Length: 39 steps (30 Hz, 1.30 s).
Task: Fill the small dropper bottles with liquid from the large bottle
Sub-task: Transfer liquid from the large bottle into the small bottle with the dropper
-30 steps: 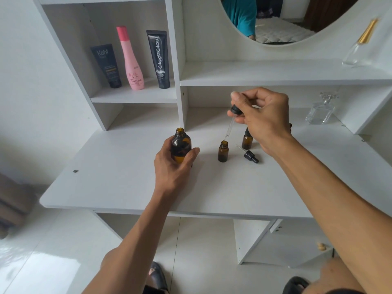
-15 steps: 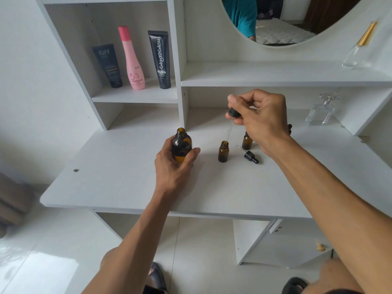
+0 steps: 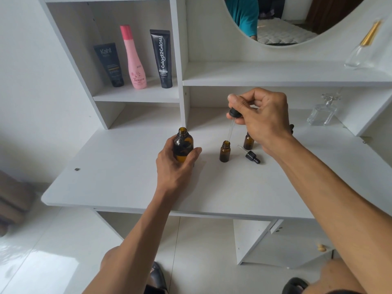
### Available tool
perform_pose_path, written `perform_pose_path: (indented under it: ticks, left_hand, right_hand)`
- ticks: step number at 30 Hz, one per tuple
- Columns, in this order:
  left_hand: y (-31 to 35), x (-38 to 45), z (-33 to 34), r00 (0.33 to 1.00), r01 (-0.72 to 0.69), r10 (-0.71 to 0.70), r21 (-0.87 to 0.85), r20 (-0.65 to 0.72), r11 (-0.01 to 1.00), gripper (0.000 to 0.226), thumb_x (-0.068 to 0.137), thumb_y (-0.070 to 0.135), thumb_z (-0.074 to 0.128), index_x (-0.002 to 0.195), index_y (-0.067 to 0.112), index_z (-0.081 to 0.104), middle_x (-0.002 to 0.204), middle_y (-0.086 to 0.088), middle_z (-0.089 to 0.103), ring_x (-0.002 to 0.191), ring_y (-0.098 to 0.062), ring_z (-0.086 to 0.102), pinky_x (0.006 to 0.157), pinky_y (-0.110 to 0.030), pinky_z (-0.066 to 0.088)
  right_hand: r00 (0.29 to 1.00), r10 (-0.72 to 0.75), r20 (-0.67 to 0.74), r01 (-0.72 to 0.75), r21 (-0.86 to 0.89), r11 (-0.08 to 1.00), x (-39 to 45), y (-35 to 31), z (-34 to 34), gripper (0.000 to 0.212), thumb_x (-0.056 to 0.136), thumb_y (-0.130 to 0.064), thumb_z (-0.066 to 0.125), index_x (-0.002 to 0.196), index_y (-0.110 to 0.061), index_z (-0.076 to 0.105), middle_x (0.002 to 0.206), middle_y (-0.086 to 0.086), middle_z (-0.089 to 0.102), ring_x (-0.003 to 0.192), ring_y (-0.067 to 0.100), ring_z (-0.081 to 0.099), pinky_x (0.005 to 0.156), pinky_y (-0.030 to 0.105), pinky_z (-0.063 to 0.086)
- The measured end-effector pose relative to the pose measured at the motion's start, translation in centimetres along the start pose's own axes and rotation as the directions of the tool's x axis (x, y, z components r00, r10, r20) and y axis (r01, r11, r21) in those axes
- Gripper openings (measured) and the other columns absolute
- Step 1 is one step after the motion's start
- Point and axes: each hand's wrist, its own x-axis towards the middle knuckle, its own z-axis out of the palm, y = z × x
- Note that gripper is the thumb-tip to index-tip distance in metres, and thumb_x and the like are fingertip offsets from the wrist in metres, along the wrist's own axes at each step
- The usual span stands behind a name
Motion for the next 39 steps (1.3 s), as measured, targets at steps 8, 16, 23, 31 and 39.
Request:
perform_pose_path:
  ticks: [8, 16, 23, 31, 39]
  left_hand:
    - [-0.1, 0.0, 0.1, 1.0, -0.007, 0.007, 0.0, -0.006, 1.0, 0.032, 0.081, 0.038, 0.081, 0.105, 0.022, 0.066, 0.079, 0.008, 0.067, 0.074, -0.022, 0.066, 0.077, -0.054, 0.059]
    - [-0.1, 0.0, 0.0, 1.0, 0.001, -0.001, -0.002, -0.007, 1.0, 0.033, 0.081, 0.038, 0.081, 0.105, 0.022, 0.066, 0.079, 0.008, 0.067, 0.073, -0.02, 0.066, 0.078, -0.055, 0.059]
    - [-0.1, 0.0, 0.0, 1.0, 0.006, -0.006, -0.002, -0.007, 1.0, 0.032, 0.082, 0.035, 0.082, 0.106, 0.021, 0.066, 0.078, 0.011, 0.067, 0.073, -0.017, 0.065, 0.078, -0.05, 0.06]
    - [-0.2, 0.1, 0.0, 1.0, 0.003, -0.003, -0.022, 0.009, 1.0, 0.033, 0.081, 0.036, 0.081, 0.106, 0.02, 0.066, 0.077, 0.008, 0.067, 0.069, -0.019, 0.066, 0.073, -0.041, 0.057]
    - [-0.1, 0.0, 0.1, 1.0, 0.009, -0.009, -0.037, -0.002, 0.999, 0.032, 0.083, 0.033, 0.082, 0.108, 0.022, 0.066, 0.08, 0.011, 0.068, 0.072, -0.015, 0.066, 0.077, -0.047, 0.059]
  right_hand:
    - [1.0, -0.012, -0.005, 0.012, -0.022, 1.0, 0.0, -0.4, 0.0, 0.021, 0.088, -0.031, 0.077, 0.078, -0.014, 0.07, 0.081, 0.01, 0.076, 0.068, 0.015, 0.077, 0.069, 0.036, 0.064]
    - [1.0, -0.016, -0.001, 0.016, -0.028, 0.999, -0.1, -0.3, 0.0, 0.022, 0.088, -0.031, 0.077, 0.08, -0.012, 0.07, 0.082, 0.009, 0.076, 0.068, 0.015, 0.077, 0.069, 0.035, 0.064]
    - [1.0, -0.013, 0.003, 0.013, 0.027, 1.0, -0.1, -0.9, -0.2, 0.02, 0.088, -0.028, 0.077, 0.081, -0.011, 0.07, 0.085, 0.013, 0.076, 0.07, 0.017, 0.077, 0.067, 0.031, 0.063]
    - [0.998, -0.068, 0.002, 0.065, 0.229, 0.971, 0.2, -4.4, 1.1, 0.019, 0.09, -0.021, 0.075, 0.092, -0.003, 0.072, 0.088, 0.016, 0.075, 0.073, 0.021, 0.078, 0.068, 0.032, 0.064]
    - [0.991, -0.116, 0.071, 0.094, 0.263, 0.96, 0.1, -6.6, 4.8, 0.013, 0.094, -0.021, 0.07, 0.093, -0.009, 0.073, 0.09, 0.013, 0.077, 0.076, 0.019, 0.078, 0.067, 0.032, 0.063]
